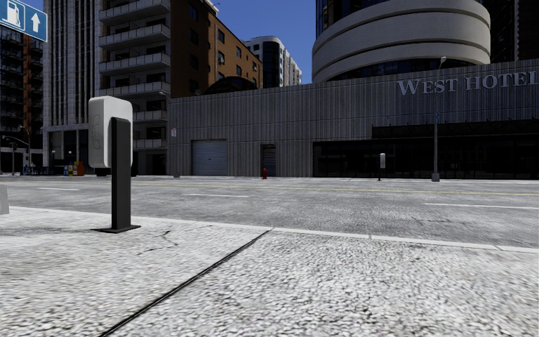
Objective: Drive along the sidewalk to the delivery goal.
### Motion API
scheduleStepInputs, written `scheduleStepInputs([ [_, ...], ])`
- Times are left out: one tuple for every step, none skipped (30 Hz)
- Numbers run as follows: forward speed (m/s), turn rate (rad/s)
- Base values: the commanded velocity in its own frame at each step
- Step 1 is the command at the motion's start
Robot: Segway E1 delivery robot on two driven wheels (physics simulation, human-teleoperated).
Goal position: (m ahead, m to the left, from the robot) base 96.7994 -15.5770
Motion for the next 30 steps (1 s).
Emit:
scheduleStepInputs([
  [0.0,0.0],
  [0.0,0.0],
  [0.0,0.0],
  [0.0,0.0],
  [0.0,0.0],
  [0.0,0.0],
  [0.0,0.0],
  [0.0,0.0],
  [0.0,0.0],
  [0.0,0.0],
  [0.0,0.0],
  [0.0,0.0],
  [0.0,0.0],
  [0.0,0.0],
  [0.0,0.0],
  [0.0,0.0],
  [0.0,0.0],
  [0.0,0.0],
  [0.0,0.0],
  [0.0,0.0],
  [0.0,0.0],
  [0.0,0.0],
  [0.0,0.0],
  [0.0,0.0],
  [0.0,0.0],
  [0.0,0.0],
  [0.0,0.0],
  [0.0,0.0],
  [0.0,0.0],
  [0.0,0.0],
])
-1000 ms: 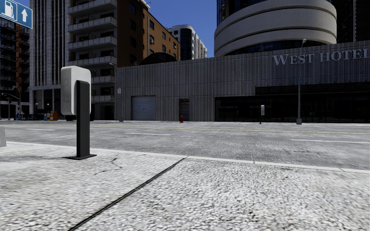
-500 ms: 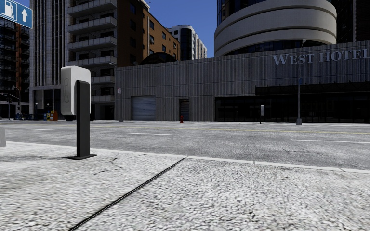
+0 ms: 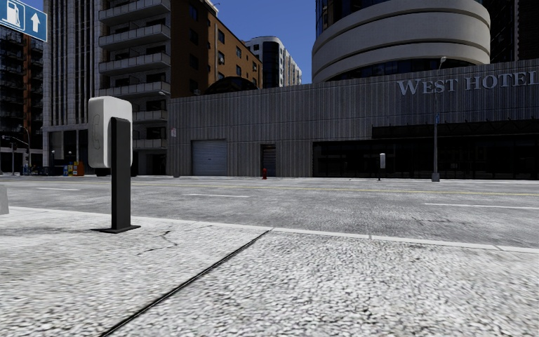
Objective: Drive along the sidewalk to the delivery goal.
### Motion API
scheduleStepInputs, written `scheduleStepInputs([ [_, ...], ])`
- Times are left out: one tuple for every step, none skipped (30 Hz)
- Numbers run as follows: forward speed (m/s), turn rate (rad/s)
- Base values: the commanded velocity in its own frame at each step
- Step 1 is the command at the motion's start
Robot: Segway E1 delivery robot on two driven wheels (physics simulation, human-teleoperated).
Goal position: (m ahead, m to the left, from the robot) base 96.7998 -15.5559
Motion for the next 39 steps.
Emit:
scheduleStepInputs([
  [0.0,0.14],
  [0.0,0.39],
  [0.0,0.93],
  [0.0,1.04],
  [0.0,1.2],
  [0.0,1.2],
  [0.0,1.2],
  [0.0,1.2],
  [0.0,1.2],
  [0.0,1.2],
  [0.0,1.2],
  [0.0,1.2],
  [0.0,1.2],
  [0.0,1.2],
  [0.0,1.2],
  [0.0,1.2],
  [0.0,1.2],
  [0.0,1.2],
  [0.0,1.2],
  [0.0,1.2],
  [0.0,1.2],
  [0.0,1.2],
  [0.0,1.2],
  [0.0,1.2],
  [0.0,1.2],
  [0.0,1.2],
  [0.0,1.13],
  [0.0,1.1],
  [0.0,1.09],
  [0.0,1.09],
  [0.0,1.09],
  [0.0,1.09],
  [0.0,1.09],
  [0.0,1.09],
  [0.0,1.09],
  [0.0,1.09],
  [0.0,1.09],
  [0.0,1.09],
  [0.0,1.09],
])
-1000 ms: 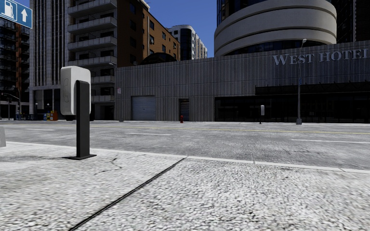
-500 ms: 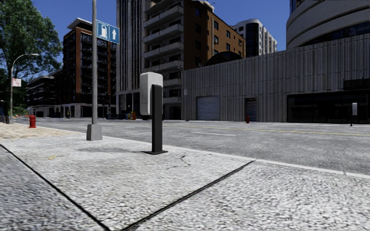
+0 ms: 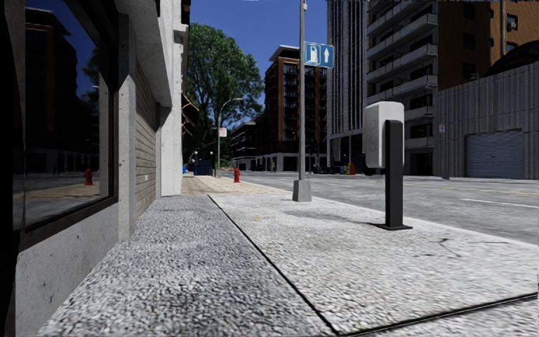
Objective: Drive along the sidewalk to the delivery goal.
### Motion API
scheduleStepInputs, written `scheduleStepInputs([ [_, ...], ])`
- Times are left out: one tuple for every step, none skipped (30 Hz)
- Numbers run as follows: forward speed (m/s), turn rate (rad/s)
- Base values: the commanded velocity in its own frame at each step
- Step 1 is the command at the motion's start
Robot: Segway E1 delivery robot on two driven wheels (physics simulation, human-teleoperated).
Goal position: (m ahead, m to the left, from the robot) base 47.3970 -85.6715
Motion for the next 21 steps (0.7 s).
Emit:
scheduleStepInputs([
  [0.0,1.08],
  [0.0,1.08],
  [0.0,1.08],
  [0.0,1.08],
  [0.0,1.08],
  [0.0,1.08],
  [0.0,1.08],
  [0.0,1.08],
  [0.0,1.08],
  [0.0,1.08],
  [0.0,1.08],
  [0.0,1.08],
  [0.0,1.08],
  [0.0,1.08],
  [0.0,1.08],
  [0.0,1.03],
  [0.0,0.97],
  [0.0,0.91],
  [0.0,0.79],
  [0.0,0.63],
  [0.0,0.63],
])
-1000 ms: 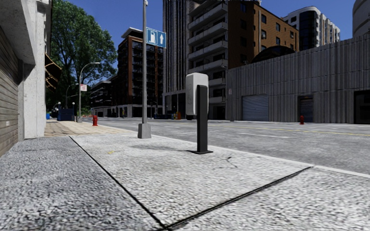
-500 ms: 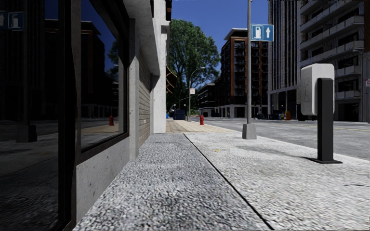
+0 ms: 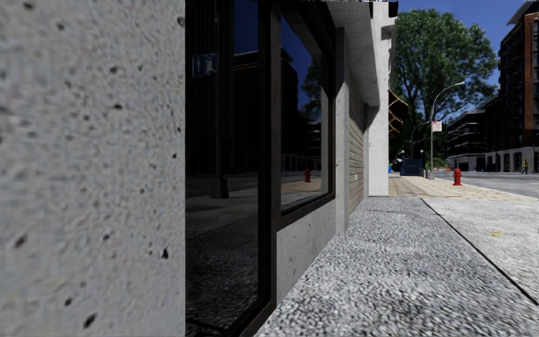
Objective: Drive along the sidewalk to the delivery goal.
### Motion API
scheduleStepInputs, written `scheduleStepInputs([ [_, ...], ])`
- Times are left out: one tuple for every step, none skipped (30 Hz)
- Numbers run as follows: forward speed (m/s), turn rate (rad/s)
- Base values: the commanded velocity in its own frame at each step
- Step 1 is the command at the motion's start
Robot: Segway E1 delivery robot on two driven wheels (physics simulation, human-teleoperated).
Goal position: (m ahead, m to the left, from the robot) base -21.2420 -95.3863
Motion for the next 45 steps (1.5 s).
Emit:
scheduleStepInputs([
  [0.0,0.0],
  [0.0,0.0],
  [0.0,0.0],
  [0.0,0.0],
  [0.0,0.0],
  [0.0,0.0],
  [0.0,0.0],
  [0.0,0.0],
  [0.0,0.0],
  [0.0,-0.36],
  [0.0,-0.83],
  [0.0,-1.2],
  [0.0,-1.2],
  [0.0,-1.2],
  [0.0,-1.2],
  [0.0,-1.2],
  [0.0,-1.2],
  [0.0,-1.2],
  [0.0,-1.2],
  [0.0,-1.2],
  [0.0,-1.2],
  [0.0,-1.2],
  [0.0,-1.2],
  [0.0,-1.2],
  [0.0,-1.2],
  [0.0,-1.2],
  [0.0,-1.2],
  [0.0,-0.42],
  [0.0,-0.42],
  [0.0,0.0],
  [0.0,0.0],
  [0.0,0.0],
  [0.0,0.0],
  [0.34,0.0],
  [0.34,0.0],
  [0.63,0.0],
  [0.94,0.0],
  [1.25,0.0],
  [1.54,0.0],
  [1.54,0.0],
  [1.73,0.0],
  [1.8,0.0],
  [1.82,0.0],
  [1.83,0.0],
  [1.83,0.0],
])
